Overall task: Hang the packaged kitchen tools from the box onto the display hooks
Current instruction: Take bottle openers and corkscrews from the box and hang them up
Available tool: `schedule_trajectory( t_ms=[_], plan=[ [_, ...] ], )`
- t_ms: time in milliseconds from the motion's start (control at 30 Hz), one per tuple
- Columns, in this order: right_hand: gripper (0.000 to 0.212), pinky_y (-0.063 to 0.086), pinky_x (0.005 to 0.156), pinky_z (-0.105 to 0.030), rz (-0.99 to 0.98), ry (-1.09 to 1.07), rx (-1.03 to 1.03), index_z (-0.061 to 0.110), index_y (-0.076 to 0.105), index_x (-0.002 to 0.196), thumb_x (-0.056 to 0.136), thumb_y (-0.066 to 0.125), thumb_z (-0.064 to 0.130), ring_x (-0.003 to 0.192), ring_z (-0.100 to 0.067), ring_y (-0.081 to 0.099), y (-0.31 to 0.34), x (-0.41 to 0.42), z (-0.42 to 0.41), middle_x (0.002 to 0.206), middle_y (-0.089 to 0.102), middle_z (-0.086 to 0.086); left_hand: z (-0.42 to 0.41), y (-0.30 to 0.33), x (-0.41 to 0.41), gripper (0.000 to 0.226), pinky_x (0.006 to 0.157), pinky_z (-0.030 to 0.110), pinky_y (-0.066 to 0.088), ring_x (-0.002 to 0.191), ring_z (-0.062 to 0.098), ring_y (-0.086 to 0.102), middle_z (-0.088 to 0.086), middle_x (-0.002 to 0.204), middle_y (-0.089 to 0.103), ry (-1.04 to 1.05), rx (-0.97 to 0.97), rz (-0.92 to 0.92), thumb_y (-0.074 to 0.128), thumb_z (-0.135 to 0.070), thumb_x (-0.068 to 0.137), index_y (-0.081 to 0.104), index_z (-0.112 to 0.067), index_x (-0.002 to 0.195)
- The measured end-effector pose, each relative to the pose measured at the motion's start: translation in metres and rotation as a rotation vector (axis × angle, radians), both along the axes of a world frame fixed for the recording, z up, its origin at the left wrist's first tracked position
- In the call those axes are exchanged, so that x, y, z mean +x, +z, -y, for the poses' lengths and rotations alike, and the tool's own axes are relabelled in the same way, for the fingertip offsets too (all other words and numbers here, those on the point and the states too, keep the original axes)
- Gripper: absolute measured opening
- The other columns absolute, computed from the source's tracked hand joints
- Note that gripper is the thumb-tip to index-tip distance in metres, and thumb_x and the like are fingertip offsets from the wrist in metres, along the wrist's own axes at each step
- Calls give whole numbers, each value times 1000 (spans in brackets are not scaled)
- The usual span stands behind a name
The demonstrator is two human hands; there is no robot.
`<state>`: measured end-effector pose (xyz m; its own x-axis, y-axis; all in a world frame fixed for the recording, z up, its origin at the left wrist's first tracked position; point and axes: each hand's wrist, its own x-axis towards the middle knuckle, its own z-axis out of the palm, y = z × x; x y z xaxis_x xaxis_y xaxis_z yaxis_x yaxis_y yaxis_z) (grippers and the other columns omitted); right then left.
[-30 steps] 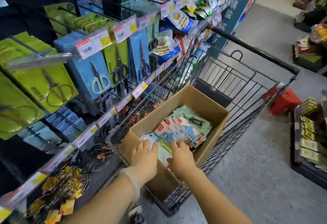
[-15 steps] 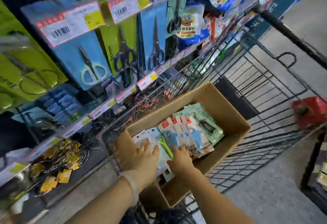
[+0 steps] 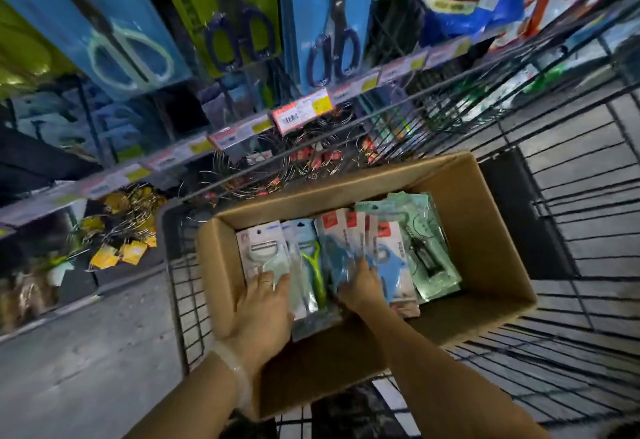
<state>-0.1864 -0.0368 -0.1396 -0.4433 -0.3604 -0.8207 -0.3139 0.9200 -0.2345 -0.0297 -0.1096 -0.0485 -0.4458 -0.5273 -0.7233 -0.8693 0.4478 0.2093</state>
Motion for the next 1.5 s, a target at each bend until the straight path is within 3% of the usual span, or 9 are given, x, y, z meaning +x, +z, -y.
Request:
schedule_trajectory(
  t_ms=[333, 533, 867, 933, 1000, 1133, 1267, 1367, 1500],
  plan=[
    [58, 35, 106, -43, -146, -86, 40, 2, 34, 132, 86, 64, 21, 126, -36, 39, -30, -6, 20, 136, 39, -20, -12, -16, 1, 69, 119, 35, 17, 143, 23, 16, 5, 156, 17, 182, 43, -38, 51, -31, 95, 13, -20, 152],
    [45, 44, 99, -46, -168, 12, 16, 15, 40, 134, 91, 51, 13, 117, -35, 50, -44, 0, 30, 129, 49, -15, -12, -21, 1, 69, 118, 33, 18, 141, 22, 20, 5, 154, 19, 183, 49, -36, 52, -31, 95, 15, -20, 151],
    [10, 49, 73, -35, -3, -406, -214, 2, 53, 103, 93, 49, 4, 95, -34, 61, -3, -15, -10, 101, 62, -21, -5, -1, -2, 65, 113, 35, 30, 137, 23, 31, 6, 149, 30, 298, 138, -79, 53, -30, 95, 21, -18, 149],
    [9, 55, 78, -46, 154, -520, -288, -4, 52, 101, 93, 51, 1, 95, -38, 63, 21, -22, -24, 106, 62, -28, -6, 2, -7, 63, 111, 33, 31, 135, 22, 35, 7, 148, 35, 349, 170, -101, 51, -37, 95, 23, -16, 149],
    [16, 52, 84, -57, 405, -587, -368, -1, 53, 109, 94, 53, 4, 98, -40, 65, 46, -27, -33, 109, 65, -24, -7, 3, -14, 72, 108, 35, 37, 130, 20, 44, 3, 144, 43, 529, 297, -197, 52, -56, 88, 30, -18, 145],
    [23, 55, 85, -46, 753, -625, -508, 8, 56, 115, 93, 52, 4, 101, -31, 67, 92, -24, -20, 112, 69, -14, -16, 15, -29, 102, 98, 45, 48, 113, 23, 61, 4, 128, 61, 1260, 508, -597, 71, -77, 52, 51, -17, 131],
    [27, 53, 84, -38, 707, -472, -635, 18, 60, 111, 93, 52, 0, 103, -22, 66, 119, -16, 5, 110, 70, -4, -17, 42, -38, 18, 74, 47, 56, 90, 28, 70, 8, 97, 74, 1585, 478, -922, 62, -27, 90, 66, -15, 103],
    [33, 54, 86, -37, 600, -421, -758, 25, 56, 118, 91, 58, 6, 104, -18, 64, 138, -4, 20, 113, 67, -1, -12, 53, -34, 7, 53, 32, 54, 68, 15, 71, 2, 81, 75, 1647, 379, -1022, 57, -18, 93, 64, -17, 93],
    [38, 53, 86, -45, 363, -397, -857, 17, 56, 111, 78, 75, 22, 103, -27, 62, 149, 16, 31, 110, 64, -6, -7, 73, -25, 9, 50, 31, 53, 62, 22, 68, 10, 85, 72, 1660, 313, -1146, 63, -18, 89, 64, -11, 95]
  ],
)
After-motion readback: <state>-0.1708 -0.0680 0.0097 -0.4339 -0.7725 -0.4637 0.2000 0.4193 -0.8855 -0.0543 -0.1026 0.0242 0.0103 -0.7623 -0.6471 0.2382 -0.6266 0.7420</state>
